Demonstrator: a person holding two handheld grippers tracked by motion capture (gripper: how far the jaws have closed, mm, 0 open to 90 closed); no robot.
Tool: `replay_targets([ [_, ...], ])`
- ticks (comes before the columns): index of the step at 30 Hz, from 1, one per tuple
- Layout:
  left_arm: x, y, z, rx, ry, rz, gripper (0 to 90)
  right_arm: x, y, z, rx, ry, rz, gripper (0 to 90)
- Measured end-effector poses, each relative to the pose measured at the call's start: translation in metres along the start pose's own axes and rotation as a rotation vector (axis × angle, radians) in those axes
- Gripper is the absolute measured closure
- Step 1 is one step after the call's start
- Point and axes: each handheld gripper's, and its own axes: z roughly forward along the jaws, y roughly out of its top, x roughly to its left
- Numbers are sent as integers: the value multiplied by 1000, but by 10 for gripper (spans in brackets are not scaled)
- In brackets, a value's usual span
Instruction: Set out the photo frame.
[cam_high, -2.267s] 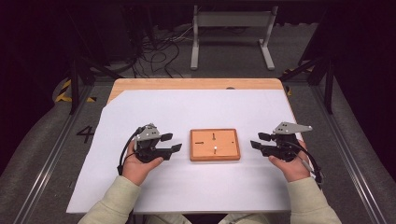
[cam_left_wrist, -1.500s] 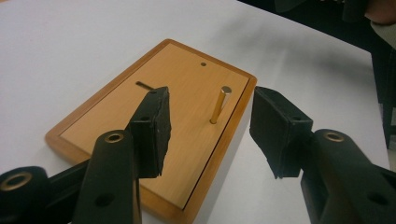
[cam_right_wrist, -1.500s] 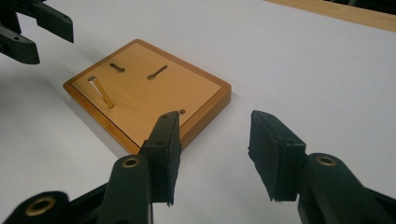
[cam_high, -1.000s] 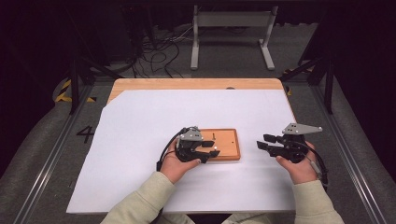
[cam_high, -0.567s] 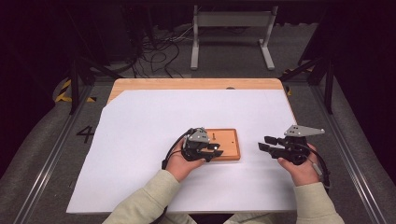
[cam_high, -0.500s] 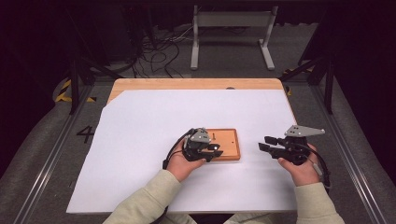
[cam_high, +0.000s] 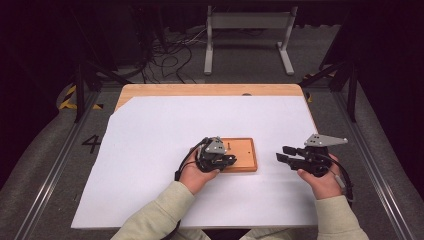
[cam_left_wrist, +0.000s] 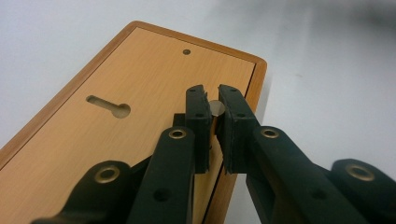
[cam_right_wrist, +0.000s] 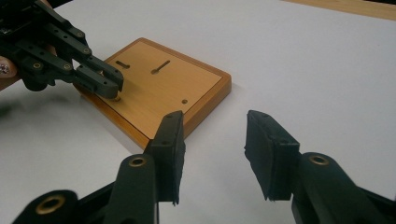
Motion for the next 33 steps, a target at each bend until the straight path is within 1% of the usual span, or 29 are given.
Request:
replay_targets([
  [3,-1,0,0,3,10,10,834,0,0,0,1,2,0,574],
  [4,-3,1,0,6,18,26,834,0,0,1,1,3,1,574],
  [6,-7,1,0,19,49,68,835,1,0,1,3,4,4,574],
  [7,-9,1,0,21,64,80,835,0,0,1,1,3,2,574],
  [8,-9,1,0,21,64,80,835,0,0,1,1,3,1,574],
  [11,-11,1,0,20,83,101,836,0,0,1,3,4,3,574],
  [16,-20,-2,0,12,128,156,836,0,0,1,-1,2,-3,574],
  [17,-22,-3,-1,8,133,161,836,0,1,1,-2,3,-4,574],
  [19,-25,-4,-1,9,149,193,836,1,2,1,-4,3,-9,574],
  [20,-28,-4,-2,18,144,184,836,1,2,1,-5,4,-9,574],
  [21,-27,-4,-2,13,154,212,836,2,2,1,-5,3,-8,574],
  [23,-30,-6,-2,8,163,219,836,2,3,2,-3,7,-15,574],
  [25,-33,-6,-3,15,171,241,835,3,4,3,0,4,-16,574],
  [28,-35,-8,-4,3,162,233,835,3,6,5,-2,8,-23,574],
  [29,-37,-9,-4,2,169,236,835,3,7,5,0,9,-24,574],
  [33,-47,-11,-4,12,225,276,835,5,10,9,0,16,-30,574],
])
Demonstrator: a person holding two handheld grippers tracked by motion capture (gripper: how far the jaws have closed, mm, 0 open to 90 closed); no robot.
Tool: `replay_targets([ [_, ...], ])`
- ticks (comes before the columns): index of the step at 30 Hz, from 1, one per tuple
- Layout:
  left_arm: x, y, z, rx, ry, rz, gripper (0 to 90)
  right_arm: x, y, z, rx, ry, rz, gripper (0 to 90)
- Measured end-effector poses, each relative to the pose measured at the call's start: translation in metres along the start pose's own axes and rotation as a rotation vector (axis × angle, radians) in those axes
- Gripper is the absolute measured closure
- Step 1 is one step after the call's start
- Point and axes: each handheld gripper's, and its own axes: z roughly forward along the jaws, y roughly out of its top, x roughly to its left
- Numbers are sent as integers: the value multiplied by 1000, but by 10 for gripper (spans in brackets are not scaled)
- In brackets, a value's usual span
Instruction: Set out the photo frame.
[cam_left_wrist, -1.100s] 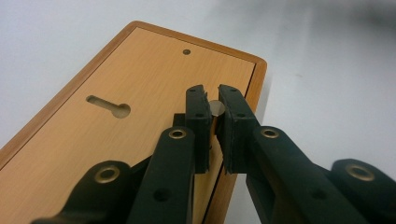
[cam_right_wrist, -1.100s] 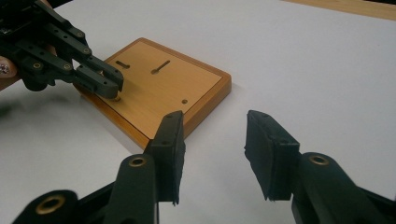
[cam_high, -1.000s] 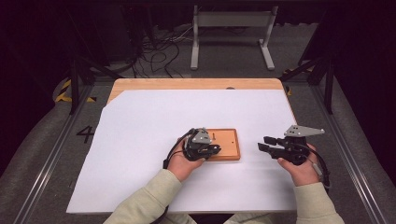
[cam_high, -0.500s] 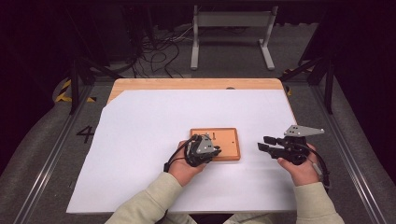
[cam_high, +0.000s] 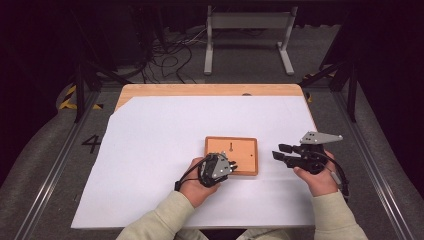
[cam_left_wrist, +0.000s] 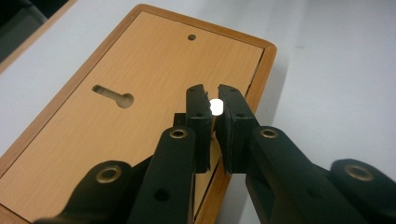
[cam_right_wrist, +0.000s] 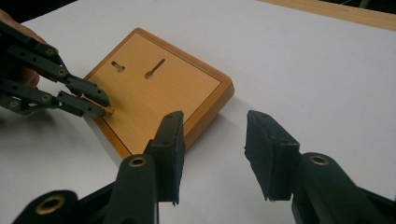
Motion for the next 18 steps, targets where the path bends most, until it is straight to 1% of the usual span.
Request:
replay_targets([
  [4,-4,-1,-1,-7,21,7,835,2,2,2,0,5,-11,574],
  [5,-6,-1,-1,-5,31,-4,834,2,3,3,2,6,-15,573],
  [6,-7,-1,-1,-7,38,2,834,3,3,3,4,6,-17,570],
  [8,-9,-3,-1,-18,48,-4,833,4,4,3,8,8,-13,568],
  [10,-11,-2,-1,-9,53,-11,832,4,5,3,14,10,-7,568],
  [11,-13,-2,-1,-7,65,-6,832,3,7,3,28,13,16,548],
  [12,-14,-2,-1,-7,74,8,831,3,8,4,30,15,25,525],
  [13,-15,-2,-2,-3,80,15,831,2,10,6,44,23,46,500],
  [15,-18,-2,-2,3,95,20,830,2,13,10,63,38,84,467],
  [17,-19,-1,-2,5,109,32,830,2,16,14,68,44,89,437],
  [18,-20,-1,-2,8,113,32,829,2,17,16,74,55,95,420],
])
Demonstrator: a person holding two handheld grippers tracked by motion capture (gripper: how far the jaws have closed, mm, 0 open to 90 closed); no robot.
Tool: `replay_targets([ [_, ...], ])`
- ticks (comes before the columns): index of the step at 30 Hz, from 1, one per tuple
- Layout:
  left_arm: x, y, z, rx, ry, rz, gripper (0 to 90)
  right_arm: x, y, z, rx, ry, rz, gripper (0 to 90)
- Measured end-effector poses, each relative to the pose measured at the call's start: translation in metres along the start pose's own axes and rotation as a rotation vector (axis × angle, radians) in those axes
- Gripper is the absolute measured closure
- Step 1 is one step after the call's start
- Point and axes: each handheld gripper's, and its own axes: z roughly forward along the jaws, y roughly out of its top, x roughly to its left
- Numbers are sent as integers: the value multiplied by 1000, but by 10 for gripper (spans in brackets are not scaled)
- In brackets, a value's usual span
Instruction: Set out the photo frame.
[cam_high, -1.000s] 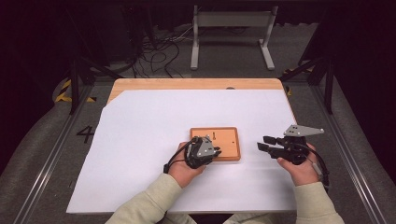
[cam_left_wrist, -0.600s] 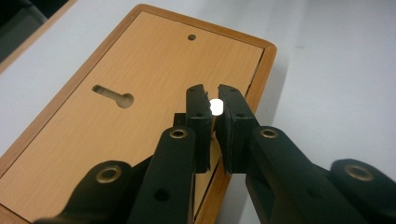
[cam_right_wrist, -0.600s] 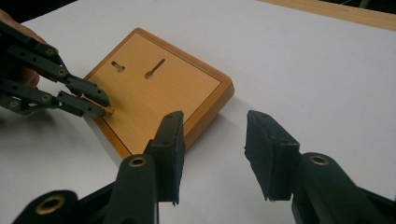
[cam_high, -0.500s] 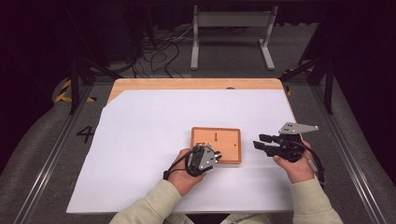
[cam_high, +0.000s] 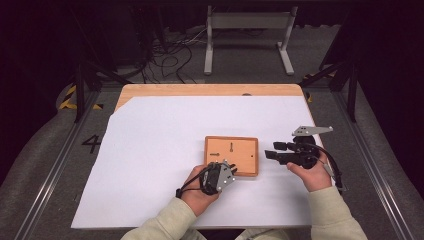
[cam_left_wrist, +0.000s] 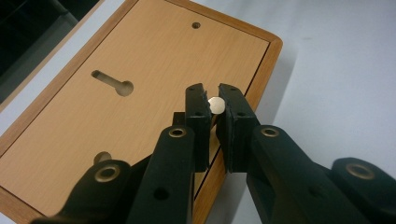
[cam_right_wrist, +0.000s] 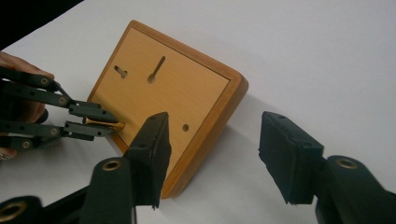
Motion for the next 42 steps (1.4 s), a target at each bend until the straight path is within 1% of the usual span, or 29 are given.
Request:
replay_targets([
  [2,-1,0,0,6,5,0,829,1,2,2,9,5,5,407],
  [6,0,-1,1,17,8,-10,832,2,12,14,41,17,0,358],
  [7,-1,-2,1,26,4,-25,833,2,14,17,51,22,1,347],
  [10,0,-3,2,27,3,-30,836,1,20,28,86,26,11,317],
  [13,0,-3,3,33,4,-33,838,-2,24,36,104,30,18,301],
  [16,0,-3,3,37,5,-35,839,-6,26,43,123,29,32,283],
  [17,0,-3,3,37,5,-35,839,-8,27,46,134,31,47,273],
  [20,0,-3,3,37,6,-35,839,-12,28,53,153,35,65,248],
  [24,0,-3,3,36,8,-31,839,-15,27,63,170,53,90,237],
  [27,-1,-3,3,38,9,-27,840,-16,27,67,180,55,93,233],
  [29,-1,-3,3,39,13,-27,839,-17,27,71,177,70,101,234],
  [34,-2,-3,3,41,13,-30,840,-19,28,79,195,113,124,233],
  [37,-2,-3,3,36,17,-19,839,-17,30,86,211,128,114,233],
  [38,-2,-3,3,38,17,-23,840,-17,31,88,217,130,110,233],
  [40,-2,-3,3,35,17,-19,840,-17,31,92,220,133,106,233],
  [42,-2,-3,3,37,17,-27,839,-17,32,96,226,138,104,234],
])
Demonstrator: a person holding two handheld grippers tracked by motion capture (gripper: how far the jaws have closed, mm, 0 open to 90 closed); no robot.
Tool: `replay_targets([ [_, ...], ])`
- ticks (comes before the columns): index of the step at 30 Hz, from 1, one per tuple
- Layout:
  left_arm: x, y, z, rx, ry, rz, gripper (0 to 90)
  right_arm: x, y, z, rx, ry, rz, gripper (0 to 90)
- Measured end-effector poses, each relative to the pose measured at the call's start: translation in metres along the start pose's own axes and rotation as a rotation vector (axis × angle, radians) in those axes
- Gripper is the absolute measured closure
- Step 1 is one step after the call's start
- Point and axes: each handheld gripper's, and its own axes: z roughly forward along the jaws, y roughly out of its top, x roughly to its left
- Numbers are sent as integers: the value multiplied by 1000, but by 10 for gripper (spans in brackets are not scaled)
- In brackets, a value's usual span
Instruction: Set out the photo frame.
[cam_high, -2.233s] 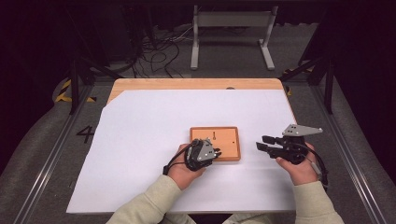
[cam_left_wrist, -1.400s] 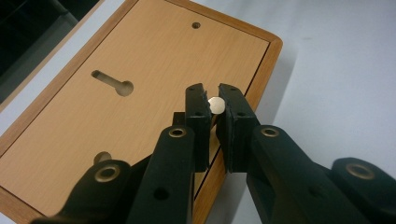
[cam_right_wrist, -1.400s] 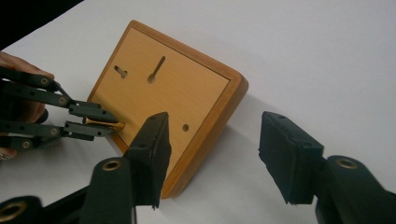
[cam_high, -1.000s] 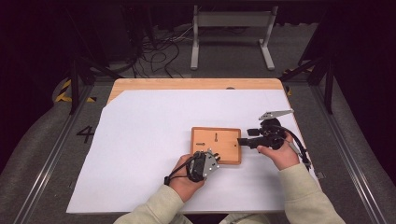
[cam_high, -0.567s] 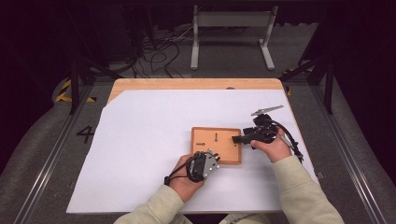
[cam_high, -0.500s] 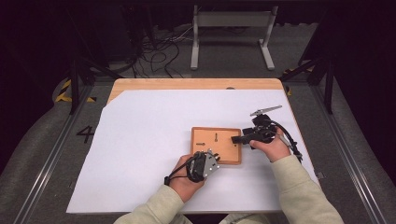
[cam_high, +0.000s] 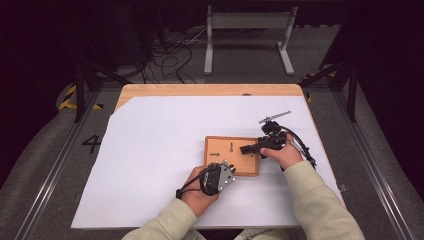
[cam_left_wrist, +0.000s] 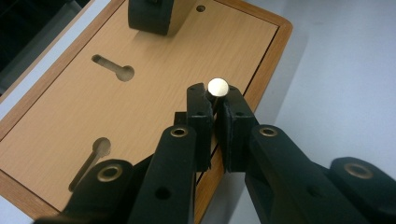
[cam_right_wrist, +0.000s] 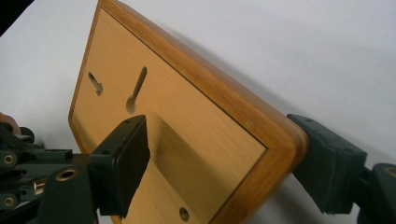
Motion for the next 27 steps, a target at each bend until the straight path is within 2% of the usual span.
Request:
replay_targets([
  [5,1,0,0,1,-4,1,840,0,1,6,5,10,2,234],
  [9,0,0,0,3,-3,-4,840,-2,1,4,6,19,2,255],
  [12,1,0,0,-2,-2,11,839,-2,1,3,3,25,-4,270],
  [17,3,0,-1,-8,-21,6,830,-3,1,0,0,38,-14,294],
  [23,2,0,-3,-8,-37,6,807,-4,1,-9,-11,68,-27,372],
  [25,1,0,-4,-3,-46,-6,801,-4,1,-12,-11,77,-32,394],
  [27,1,0,-5,-8,-51,3,788,-2,1,-16,-12,84,-42,418],
])
